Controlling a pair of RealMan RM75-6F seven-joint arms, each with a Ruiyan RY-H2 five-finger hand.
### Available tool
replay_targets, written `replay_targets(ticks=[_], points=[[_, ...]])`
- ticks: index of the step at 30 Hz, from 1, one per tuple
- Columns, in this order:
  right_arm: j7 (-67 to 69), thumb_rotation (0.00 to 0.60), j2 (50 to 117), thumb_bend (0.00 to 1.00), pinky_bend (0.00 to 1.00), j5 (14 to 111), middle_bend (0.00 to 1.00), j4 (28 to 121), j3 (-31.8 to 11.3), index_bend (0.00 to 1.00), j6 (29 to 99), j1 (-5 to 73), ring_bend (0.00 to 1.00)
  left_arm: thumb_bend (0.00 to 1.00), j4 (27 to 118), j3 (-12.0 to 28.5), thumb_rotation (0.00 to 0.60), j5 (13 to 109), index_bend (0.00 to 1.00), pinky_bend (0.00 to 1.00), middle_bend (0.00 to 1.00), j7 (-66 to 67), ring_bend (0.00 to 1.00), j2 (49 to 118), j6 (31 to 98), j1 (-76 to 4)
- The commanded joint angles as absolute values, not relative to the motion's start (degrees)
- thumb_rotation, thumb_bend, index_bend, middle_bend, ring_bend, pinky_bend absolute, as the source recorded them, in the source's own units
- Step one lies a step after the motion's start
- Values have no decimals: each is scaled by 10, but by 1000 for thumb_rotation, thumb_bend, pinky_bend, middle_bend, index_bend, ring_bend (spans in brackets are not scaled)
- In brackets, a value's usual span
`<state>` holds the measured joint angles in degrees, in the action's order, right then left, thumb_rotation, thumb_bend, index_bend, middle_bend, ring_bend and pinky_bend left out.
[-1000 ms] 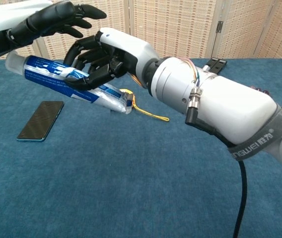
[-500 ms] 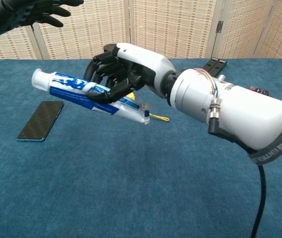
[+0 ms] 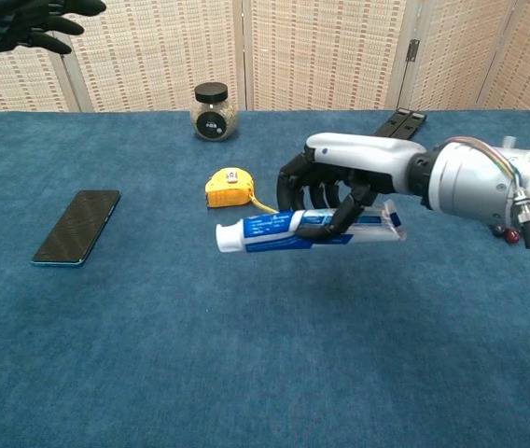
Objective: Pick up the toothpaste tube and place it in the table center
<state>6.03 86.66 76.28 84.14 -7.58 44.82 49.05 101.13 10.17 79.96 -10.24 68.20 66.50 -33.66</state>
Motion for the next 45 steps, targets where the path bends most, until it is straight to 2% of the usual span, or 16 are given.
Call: replay_targets(ticks=[1,7,12,15,18,20,22,25,28,30,32,33,34,35,40,45], points=[[49,600,863,567,554,776,594,819,-64,732,449,487,546,0,1006,102,0,796,0,126,0,-105,0,685,667,-334],[60,600,874,494,524,802,532,774,-53,674,450,489,496,0,996,101,0,792,0,127,0,-104,0,690,668,-330],[76,600,883,359,482,818,447,738,-47,540,443,495,430,0,989,102,0,787,0,126,0,-104,0,693,668,-327],[79,600,882,273,436,826,368,726,-45,424,437,501,370,0,988,103,0,786,0,126,0,-105,0,692,668,-325],[79,600,873,231,356,827,258,730,-45,215,433,503,275,0,986,104,0,784,0,127,0,-105,0,691,669,-323],[74,600,862,228,315,825,204,740,-45,117,433,502,227,0,986,106,0,782,0,126,0,-105,0,688,670,-322],[69,600,847,228,293,822,171,755,-47,60,438,498,196,0,985,106,0,781,0,126,0,-105,0,684,670,-320],[62,600,809,228,290,812,170,792,-53,53,466,479,190,0,981,106,2,778,0,126,0,-102,0,672,671,-315],[50,600,763,295,290,800,211,833,-57,54,504,451,190,0,974,108,114,769,0,126,0,-95,0,664,681,-305],[40,600,734,370,290,791,257,858,-58,77,534,429,202,0,970,110,276,759,0,126,0,-92,0,661,691,-297],[30,600,704,441,293,782,303,883,-57,139,564,403,236,0,964,111,463,747,0,126,0,-85,0,656,699,-288],[27,600,688,458,297,779,318,895,-54,168,579,389,251,0,962,111,538,741,0,126,0,-80,0,653,702,-283],[24,600,673,461,300,776,325,907,-52,188,592,377,257,0,960,111,577,737,0,126,0,-75,0,651,706,-279],[21,600,655,460,303,774,332,921,-48,206,608,361,261,0,956,112,600,730,0,126,0,-70,0,648,712,-273],[21,600,602,408,305,782,335,951,-29,224,680,294,263,0,947,111,600,703,0,126,0,-64,0,637,729,-246],[53,600,589,338,305,794,295,947,-14,224,748,231,263,0,939,102,600,690,0,126,0,-55,0,633,753,-215]])
